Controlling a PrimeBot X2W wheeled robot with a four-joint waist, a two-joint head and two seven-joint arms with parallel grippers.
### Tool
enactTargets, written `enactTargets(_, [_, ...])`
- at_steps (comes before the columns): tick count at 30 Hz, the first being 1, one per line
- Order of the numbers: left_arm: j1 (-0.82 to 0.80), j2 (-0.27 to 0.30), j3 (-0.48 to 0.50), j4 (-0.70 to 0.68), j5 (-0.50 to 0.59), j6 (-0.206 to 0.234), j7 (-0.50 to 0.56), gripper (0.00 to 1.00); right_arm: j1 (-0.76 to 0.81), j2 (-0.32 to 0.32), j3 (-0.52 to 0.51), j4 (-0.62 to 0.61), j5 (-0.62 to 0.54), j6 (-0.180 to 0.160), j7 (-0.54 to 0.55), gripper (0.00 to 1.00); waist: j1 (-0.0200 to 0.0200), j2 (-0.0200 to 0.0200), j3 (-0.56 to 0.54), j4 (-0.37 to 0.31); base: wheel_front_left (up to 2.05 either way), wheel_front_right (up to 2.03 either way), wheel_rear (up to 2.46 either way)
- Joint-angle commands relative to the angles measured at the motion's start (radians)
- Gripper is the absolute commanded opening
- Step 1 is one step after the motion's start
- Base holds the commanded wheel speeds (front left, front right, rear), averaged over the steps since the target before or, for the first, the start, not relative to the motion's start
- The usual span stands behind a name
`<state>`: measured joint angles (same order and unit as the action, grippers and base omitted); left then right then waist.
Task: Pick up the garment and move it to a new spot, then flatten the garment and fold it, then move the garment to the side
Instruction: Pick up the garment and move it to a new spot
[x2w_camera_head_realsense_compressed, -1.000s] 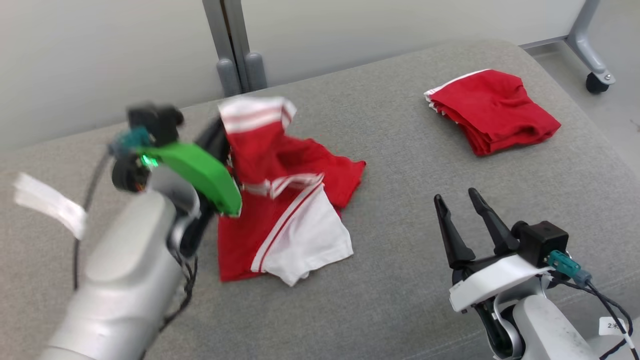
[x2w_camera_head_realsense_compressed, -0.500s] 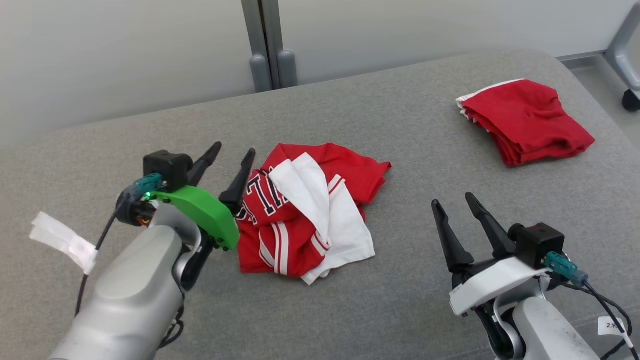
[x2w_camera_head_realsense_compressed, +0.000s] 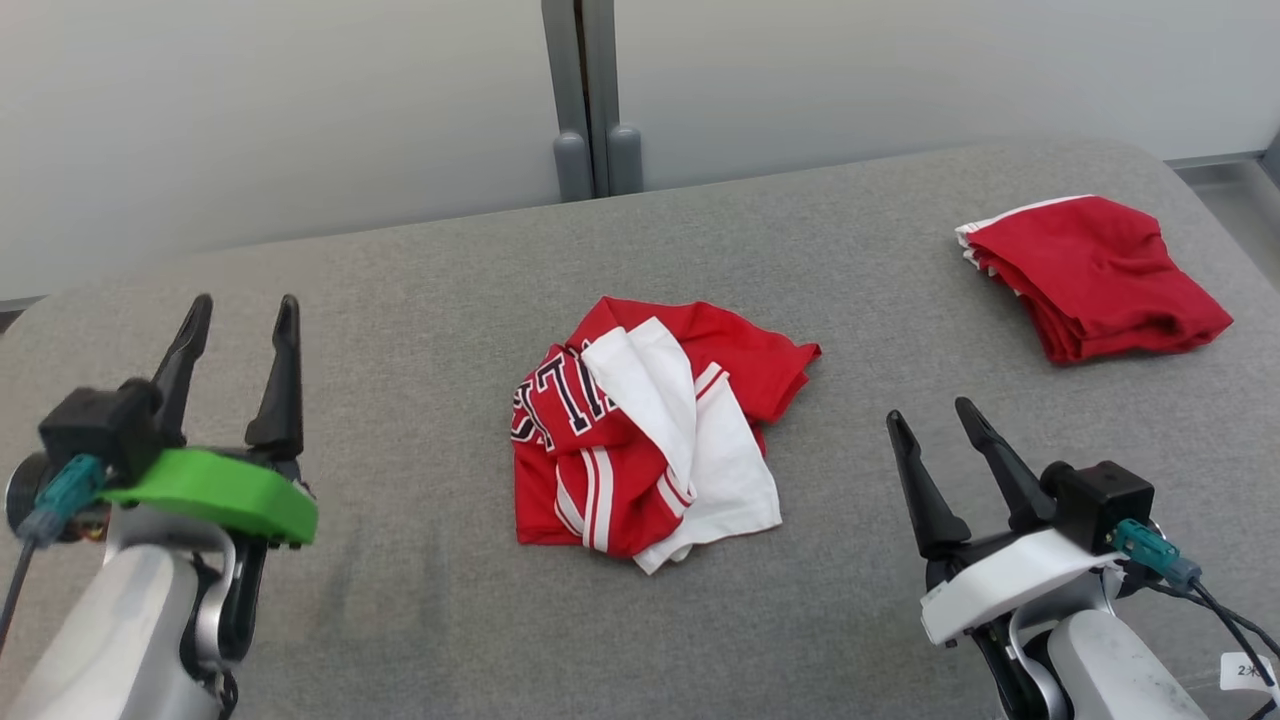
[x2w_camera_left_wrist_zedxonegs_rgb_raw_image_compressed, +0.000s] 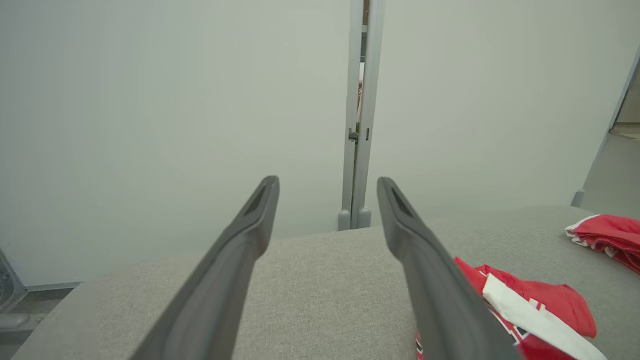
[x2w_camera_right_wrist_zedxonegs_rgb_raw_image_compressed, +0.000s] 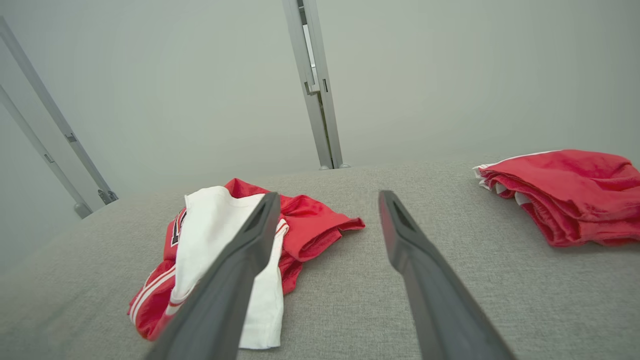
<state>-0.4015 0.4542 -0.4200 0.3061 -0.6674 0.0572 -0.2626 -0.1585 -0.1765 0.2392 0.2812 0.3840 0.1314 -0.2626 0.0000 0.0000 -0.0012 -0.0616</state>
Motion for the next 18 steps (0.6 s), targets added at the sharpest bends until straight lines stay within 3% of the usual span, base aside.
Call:
enactTargets(1, [0.059,-0.007,0.038,-0.039,0.016,0.019,-0.002,1.0,0.015,-0.001,0.0,-0.005,-0.003,-0.001,-0.003,1.0,0.0,0.0,-0.004,0.007,0.0,0.0,0.0])
enactTargets(7, [0.276,-0.07,0.19,-0.158,0.107,0.05,-0.002,1.0,0.03,0.003,0.012,-0.019,0.001,-0.001,-0.003,1.0,0.0,0.0,-0.007,0.021,0.0,0.0,0.0])
enactTargets(13, [0.414,-0.161,0.292,-0.196,0.2,0.037,-0.003,1.0,0.036,0.006,0.005,-0.033,0.006,-0.001,-0.003,1.0,0.0,0.0,-0.002,0.024,0.0,0.0,0.0])
enactTargets(18, [0.463,-0.244,0.35,-0.196,0.248,-0.004,-0.003,1.0,0.043,0.001,-0.01,-0.04,0.007,-0.001,-0.003,1.0,0.0,0.0,0.002,0.03,0.0,0.0,0.0])
